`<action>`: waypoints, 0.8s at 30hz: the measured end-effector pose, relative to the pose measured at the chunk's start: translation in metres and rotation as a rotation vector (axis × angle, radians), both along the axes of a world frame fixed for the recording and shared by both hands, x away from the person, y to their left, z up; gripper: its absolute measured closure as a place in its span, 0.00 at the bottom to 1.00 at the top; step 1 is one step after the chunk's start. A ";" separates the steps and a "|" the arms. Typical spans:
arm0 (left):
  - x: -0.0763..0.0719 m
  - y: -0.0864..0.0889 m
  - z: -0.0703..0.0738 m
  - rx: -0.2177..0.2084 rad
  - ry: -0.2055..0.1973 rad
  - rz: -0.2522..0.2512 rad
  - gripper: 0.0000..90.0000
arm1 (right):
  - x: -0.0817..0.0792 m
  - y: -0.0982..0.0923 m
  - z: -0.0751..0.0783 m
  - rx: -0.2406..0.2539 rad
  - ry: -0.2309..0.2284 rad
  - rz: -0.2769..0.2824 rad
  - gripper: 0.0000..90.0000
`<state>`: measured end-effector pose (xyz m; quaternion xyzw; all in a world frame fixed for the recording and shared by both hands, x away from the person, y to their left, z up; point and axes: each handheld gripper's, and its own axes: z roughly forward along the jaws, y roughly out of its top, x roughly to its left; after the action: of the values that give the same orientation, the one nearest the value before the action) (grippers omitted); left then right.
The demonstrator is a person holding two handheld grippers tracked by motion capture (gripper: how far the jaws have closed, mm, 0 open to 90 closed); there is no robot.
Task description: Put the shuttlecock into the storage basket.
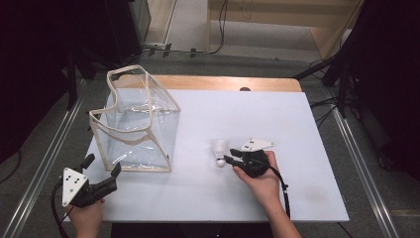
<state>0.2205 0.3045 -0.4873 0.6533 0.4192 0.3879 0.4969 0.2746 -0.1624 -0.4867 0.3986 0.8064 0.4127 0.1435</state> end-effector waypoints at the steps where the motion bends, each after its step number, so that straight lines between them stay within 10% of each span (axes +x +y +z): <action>1: 0.000 0.000 0.000 -0.001 -0.001 0.000 0.15 | -0.002 0.000 0.000 0.000 -0.007 0.005 0.79; 10: 0.000 0.000 0.000 -0.003 -0.001 0.000 0.15 | 0.020 -0.010 -0.021 -0.029 0.078 -0.102 0.97; 24: 0.000 0.000 0.000 -0.004 -0.002 -0.001 0.15 | 0.033 0.011 -0.023 -0.043 0.072 -0.059 0.97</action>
<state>0.2206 0.3046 -0.4874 0.6521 0.4192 0.3878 0.4987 0.3074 -0.1517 -0.5093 0.4336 0.8076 0.3763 0.1352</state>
